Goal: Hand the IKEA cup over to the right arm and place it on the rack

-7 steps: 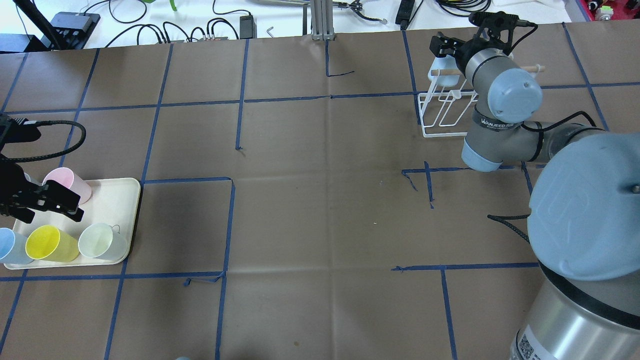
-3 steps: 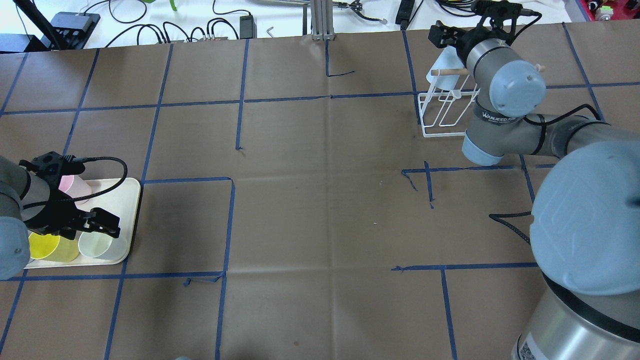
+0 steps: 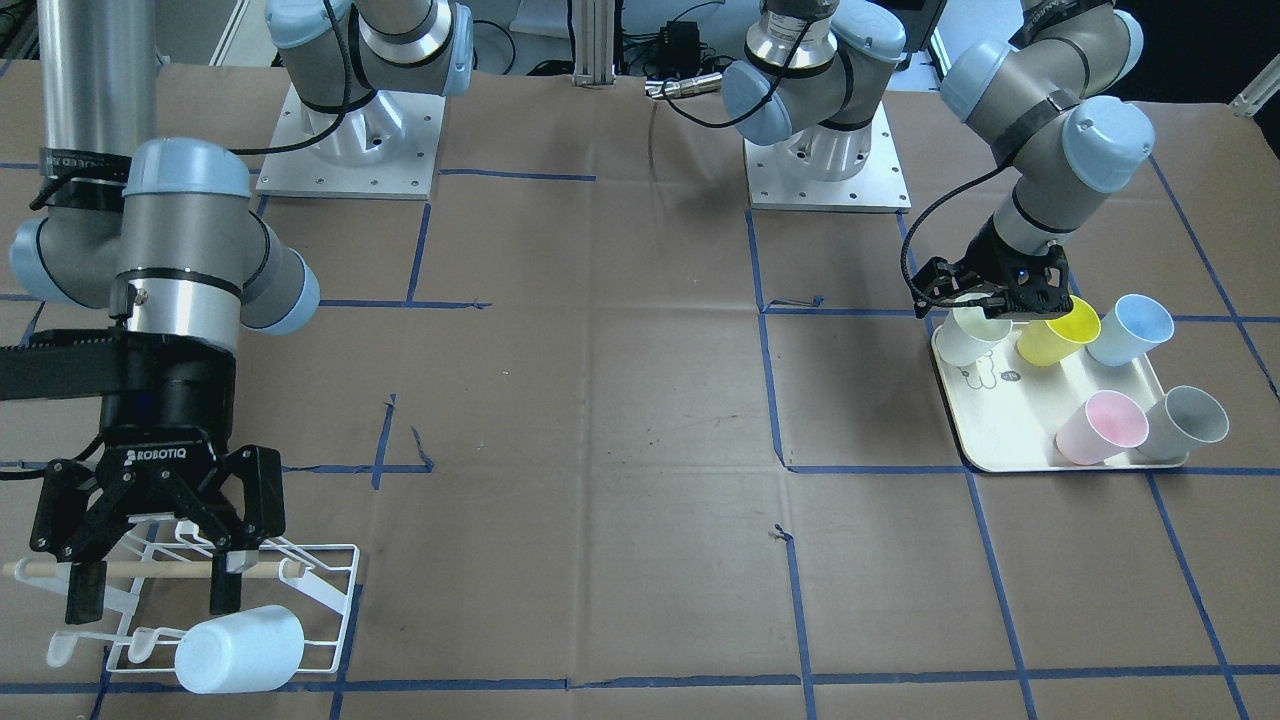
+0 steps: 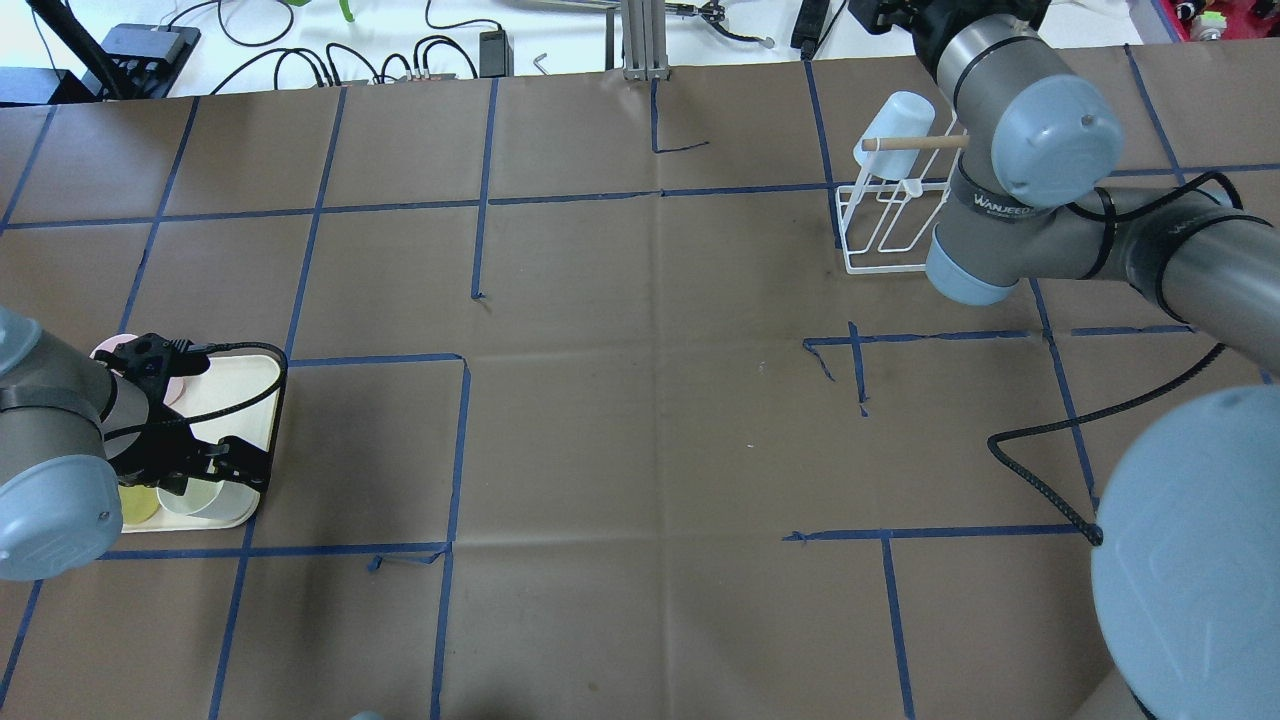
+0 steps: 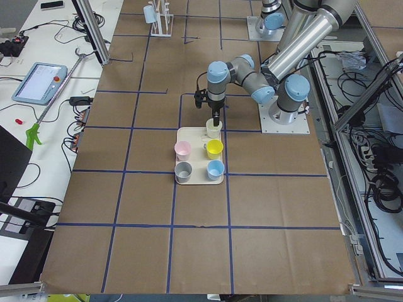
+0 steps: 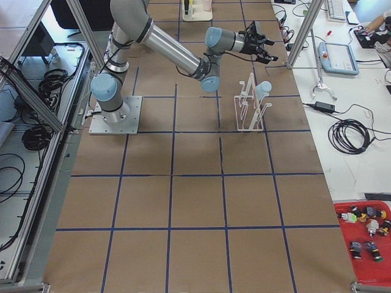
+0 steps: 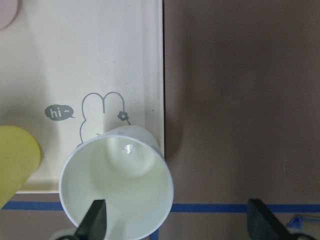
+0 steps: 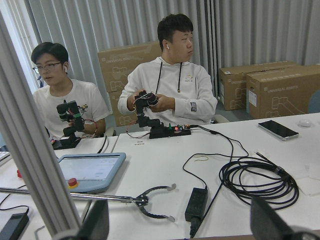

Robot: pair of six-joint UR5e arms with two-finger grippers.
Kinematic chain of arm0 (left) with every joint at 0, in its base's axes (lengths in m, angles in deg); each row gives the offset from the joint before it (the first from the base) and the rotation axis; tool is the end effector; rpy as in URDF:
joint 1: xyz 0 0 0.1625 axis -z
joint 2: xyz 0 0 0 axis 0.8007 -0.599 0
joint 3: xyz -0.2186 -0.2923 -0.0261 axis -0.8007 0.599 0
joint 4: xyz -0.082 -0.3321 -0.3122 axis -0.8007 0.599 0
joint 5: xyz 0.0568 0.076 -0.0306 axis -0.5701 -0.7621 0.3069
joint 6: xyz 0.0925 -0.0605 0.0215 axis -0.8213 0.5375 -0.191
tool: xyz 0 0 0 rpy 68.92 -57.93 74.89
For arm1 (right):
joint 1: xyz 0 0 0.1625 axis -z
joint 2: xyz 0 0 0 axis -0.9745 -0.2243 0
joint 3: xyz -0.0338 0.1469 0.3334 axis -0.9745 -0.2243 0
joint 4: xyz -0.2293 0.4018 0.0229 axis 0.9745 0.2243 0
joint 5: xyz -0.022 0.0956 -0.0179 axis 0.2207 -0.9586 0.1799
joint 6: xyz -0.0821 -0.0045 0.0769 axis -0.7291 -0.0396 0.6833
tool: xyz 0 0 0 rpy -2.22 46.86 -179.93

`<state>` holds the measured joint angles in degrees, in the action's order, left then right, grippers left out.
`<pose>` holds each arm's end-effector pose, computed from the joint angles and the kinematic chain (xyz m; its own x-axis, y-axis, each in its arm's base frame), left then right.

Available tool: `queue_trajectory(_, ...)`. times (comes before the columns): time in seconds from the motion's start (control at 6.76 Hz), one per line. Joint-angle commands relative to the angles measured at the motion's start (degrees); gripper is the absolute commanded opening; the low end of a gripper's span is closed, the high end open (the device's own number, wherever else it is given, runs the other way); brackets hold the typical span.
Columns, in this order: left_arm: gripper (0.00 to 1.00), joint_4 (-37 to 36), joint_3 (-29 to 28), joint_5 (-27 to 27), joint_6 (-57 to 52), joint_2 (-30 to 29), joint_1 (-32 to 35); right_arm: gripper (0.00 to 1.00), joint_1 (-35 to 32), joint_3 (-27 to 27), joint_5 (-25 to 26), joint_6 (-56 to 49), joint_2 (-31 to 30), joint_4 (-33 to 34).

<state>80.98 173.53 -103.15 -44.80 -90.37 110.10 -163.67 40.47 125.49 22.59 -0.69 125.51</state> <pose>0.1172 -0.4182 0.1304 -1.0000 -0.0063 0.0029 -0.0061 0.9985 0.0552 0.1124 -0.6424 0.3002 -0.9882 -0.0568 -0.1424 0.1230 0.2599 -0.9578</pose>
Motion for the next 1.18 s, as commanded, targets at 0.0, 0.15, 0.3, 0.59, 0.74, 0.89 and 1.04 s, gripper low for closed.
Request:
queue_trajectory(0.0, 0.85, -1.1, -0.3, -0.1, -0.9, -1.6, 0.0, 1.00, -4.0, 2.7, -0.2, 7.6, -7.7, -4.5)
queue_trajectory(0.15, 0.56, -1.1, -0.4, -0.1, -2.0, -1.6, 0.0, 1.00, -4.9, 5.3, -0.5, 13.7, -11.4, -6.7)
queue_trajectory(0.3, 0.22, -1.1, -0.5, -0.9, -2.4, -1.6, 0.0, 1.00, -6.3, 6.8, -0.5, 19.1, -14.1, -7.1)
queue_trajectory(0.59, 0.00, -1.0, -1.7, -1.2, -3.2, -1.9, -0.2, 1.00, -10.6, 9.6, -0.6, 35.3, -15.5, -7.1)
queue_trajectory(0.74, 0.00, -0.8, -2.4, -1.2, -3.4, -2.0, -0.3, 1.00, -11.4, 10.4, -1.2, 42.1, -15.6, -6.4)
queue_trajectory(0.89, 0.00, -0.2, -4.4, -1.2, -3.4, -2.1, -0.2, 1.00, -11.6, 10.5, -3.3, 47.3, -15.7, -6.3)
queue_trajectory(1.04, 0.00, 4.4, -8.3, -1.0, -3.3, -2.1, 0.1, 1.00, -11.7, 10.6, -4.1, 54.3, -17.0, -6.3)
